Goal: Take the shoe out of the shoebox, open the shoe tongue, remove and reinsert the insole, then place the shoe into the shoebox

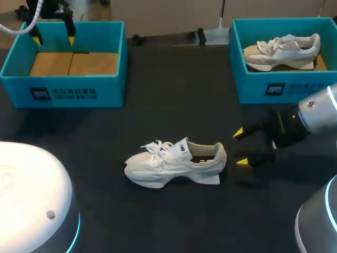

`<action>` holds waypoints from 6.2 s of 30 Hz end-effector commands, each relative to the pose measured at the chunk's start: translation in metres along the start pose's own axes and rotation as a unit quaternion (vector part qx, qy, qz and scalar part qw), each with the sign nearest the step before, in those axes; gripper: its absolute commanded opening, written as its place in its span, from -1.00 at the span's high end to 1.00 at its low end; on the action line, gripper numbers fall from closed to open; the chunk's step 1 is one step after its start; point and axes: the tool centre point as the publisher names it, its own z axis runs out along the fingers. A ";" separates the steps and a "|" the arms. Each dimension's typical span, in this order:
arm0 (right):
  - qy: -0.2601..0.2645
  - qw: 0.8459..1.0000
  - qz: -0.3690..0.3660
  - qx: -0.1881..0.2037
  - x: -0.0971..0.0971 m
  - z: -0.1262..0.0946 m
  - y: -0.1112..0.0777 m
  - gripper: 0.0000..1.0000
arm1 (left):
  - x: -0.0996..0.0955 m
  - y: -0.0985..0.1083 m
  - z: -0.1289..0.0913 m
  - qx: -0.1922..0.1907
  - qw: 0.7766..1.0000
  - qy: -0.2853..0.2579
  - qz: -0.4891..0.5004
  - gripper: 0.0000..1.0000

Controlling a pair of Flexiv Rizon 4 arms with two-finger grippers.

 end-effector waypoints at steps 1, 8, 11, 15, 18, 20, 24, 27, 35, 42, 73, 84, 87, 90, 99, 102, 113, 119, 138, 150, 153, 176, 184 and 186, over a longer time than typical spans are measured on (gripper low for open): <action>-0.004 1.000 0.005 -0.017 0.002 0.003 -0.012 -1.00 | 0.000 0.000 0.000 0.000 1.000 0.000 0.000 -1.00; -0.016 1.000 0.012 -0.007 0.002 0.003 -0.018 -1.00 | 0.000 0.000 0.000 0.000 1.000 0.000 0.000 -1.00; -0.016 1.000 0.012 -0.007 0.002 0.003 -0.018 -1.00 | 0.000 0.000 0.000 0.000 1.000 0.000 0.000 -1.00; -0.016 1.000 0.012 -0.007 0.002 0.003 -0.018 -1.00 | 0.000 0.000 0.000 0.000 1.000 0.000 0.000 -1.00; -0.016 1.000 0.012 -0.007 0.002 0.003 -0.018 -1.00 | 0.000 0.000 0.000 0.000 1.000 0.000 0.000 -1.00; -0.016 1.000 0.012 -0.007 0.002 0.003 -0.018 -1.00 | 0.000 0.000 0.000 0.000 1.000 0.000 0.000 -1.00; -0.019 1.000 0.009 0.007 0.005 0.007 -0.017 -1.00 | 0.000 0.000 0.000 0.000 1.000 0.000 0.000 -1.00; -0.026 1.000 0.004 -0.006 0.010 0.018 -0.013 -1.00 | 0.000 0.000 0.000 0.000 1.000 0.000 0.000 -1.00; -0.037 0.999 0.005 -0.008 0.014 0.030 -0.003 -1.00 | 0.000 0.000 0.000 0.000 1.000 0.000 0.000 -1.00; -0.051 0.998 0.017 -0.018 0.019 0.040 0.004 -1.00 | 0.000 0.000 0.000 0.000 1.000 0.000 0.000 -1.00; -0.021 0.997 0.025 -0.063 0.011 0.107 0.007 -1.00 | 0.000 0.000 0.000 0.000 1.000 0.000 0.000 -1.00; -0.015 0.997 0.024 -0.068 0.007 0.112 0.009 1.00 | 0.000 0.000 0.000 0.000 1.000 0.000 0.000 -1.00; -0.013 0.997 0.030 -0.068 0.009 0.113 0.009 1.00 | 0.000 0.000 0.000 0.000 1.000 0.000 0.000 -1.00; -0.013 0.997 0.030 -0.068 0.009 0.113 0.009 1.00 | 0.000 0.000 0.000 0.000 1.000 0.000 0.000 -1.00; -0.013 0.997 0.030 -0.068 0.009 0.113 0.009 1.00 | 0.000 0.000 0.000 0.000 1.000 0.000 0.000 -1.00; -0.013 0.997 0.030 -0.068 0.009 0.113 0.009 1.00 | 0.000 0.000 0.000 0.000 1.000 0.000 0.000 -1.00; -0.013 0.997 0.030 -0.068 0.009 0.113 0.009 1.00 | 0.048 0.035 0.003 0.012 0.999 -0.033 -0.032 -1.00; -0.013 0.997 0.030 -0.068 0.009 0.113 0.009 1.00 | 0.078 0.063 0.002 0.004 0.999 -0.015 -0.044 -1.00; -0.013 0.997 0.030 -0.068 0.009 0.113 0.009 1.00 | 0.162 0.160 0.000 0.008 0.996 -0.020 -0.085 -1.00; -0.013 0.997 0.030 -0.068 0.009 0.113 0.009 1.00 | 0.206 0.206 0.011 -0.009 0.998 0.012 -0.060 -1.00; -0.013 0.997 0.030 -0.068 0.009 0.113 0.009 1.00 | 0.210 0.210 0.014 -0.017 0.999 0.002 -0.050 -1.00; -0.013 0.997 0.030 -0.068 0.009 0.113 0.009 1.00 | 0.221 0.231 0.007 -0.024 0.999 0.016 -0.046 -1.00; -0.013 0.997 0.030 -0.068 0.009 0.113 0.009 1.00 | 0.231 0.265 0.008 -0.030 0.998 0.005 -0.050 -1.00; -0.013 0.997 0.030 -0.068 0.009 0.113 0.009 1.00 | 0.234 0.274 0.009 -0.035 0.998 0.006 -0.049 -1.00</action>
